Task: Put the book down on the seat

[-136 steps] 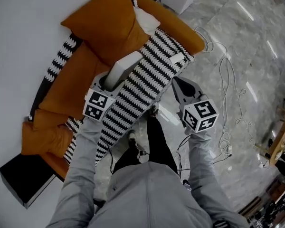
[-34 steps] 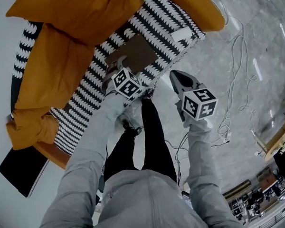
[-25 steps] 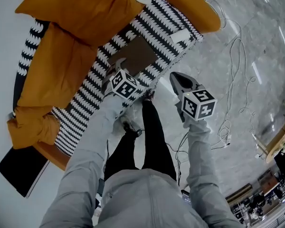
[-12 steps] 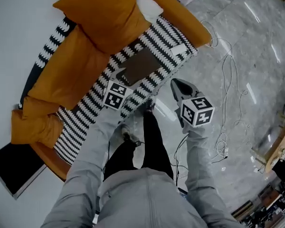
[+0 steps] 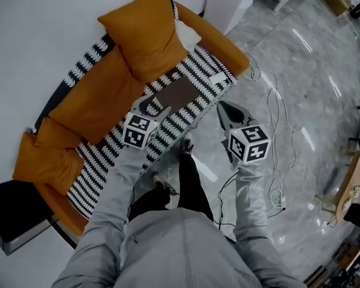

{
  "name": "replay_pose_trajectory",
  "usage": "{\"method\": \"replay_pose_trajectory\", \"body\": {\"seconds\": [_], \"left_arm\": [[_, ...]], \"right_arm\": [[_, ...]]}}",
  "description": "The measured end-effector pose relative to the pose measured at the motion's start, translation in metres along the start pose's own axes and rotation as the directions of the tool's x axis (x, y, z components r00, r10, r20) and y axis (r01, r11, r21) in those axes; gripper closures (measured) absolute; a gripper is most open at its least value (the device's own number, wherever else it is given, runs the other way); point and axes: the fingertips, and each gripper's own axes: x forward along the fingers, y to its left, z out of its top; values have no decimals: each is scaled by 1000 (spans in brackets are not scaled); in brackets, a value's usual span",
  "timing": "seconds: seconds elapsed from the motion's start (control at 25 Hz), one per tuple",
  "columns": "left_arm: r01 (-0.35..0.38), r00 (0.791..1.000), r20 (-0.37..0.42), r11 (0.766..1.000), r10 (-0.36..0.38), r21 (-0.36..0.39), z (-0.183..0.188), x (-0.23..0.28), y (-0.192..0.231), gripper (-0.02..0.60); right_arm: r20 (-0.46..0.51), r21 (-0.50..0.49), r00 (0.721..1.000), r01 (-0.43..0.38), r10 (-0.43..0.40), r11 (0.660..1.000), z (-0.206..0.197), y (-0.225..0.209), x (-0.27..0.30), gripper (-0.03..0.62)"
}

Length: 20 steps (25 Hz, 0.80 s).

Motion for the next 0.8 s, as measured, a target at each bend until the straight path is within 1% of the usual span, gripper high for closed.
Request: {"method": "replay_pose_trajectory", "body": {"seconds": [0.12, 0.28, 0.36, 0.56, 0.64, 0.72, 0.8], "left_arm": [[-11, 999, 47, 1000, 9, 23, 14, -30, -5, 316], [-28, 992, 123, 997, 19, 67, 34, -72, -9, 374], [-37, 989, 145, 996, 24, 82, 40, -95, -11, 403], [-67, 984, 171, 992, 48, 105, 51, -150, -12, 521], [-71, 982, 181, 989, 46, 132, 54, -170, -17, 535], [-86, 981, 189, 980, 51, 180, 58, -187, -23, 548], [-94, 976, 210, 974, 49, 208, 64, -204, -30, 555]], "right_arm": [[39, -19, 999, 16, -15, 1000, 14, 18, -20, 565], [87, -60, 996, 35, -30, 998, 34, 45, -44, 565], [114, -80, 993, 45, -35, 996, 44, 62, -58, 565], [181, -130, 982, 76, -51, 989, 72, 102, -95, 565], [201, -149, 978, 90, -59, 985, 81, 117, -111, 565], [219, -163, 973, 104, -67, 981, 86, 130, -127, 565], [233, -172, 970, 116, -74, 978, 90, 142, -140, 565]]}}
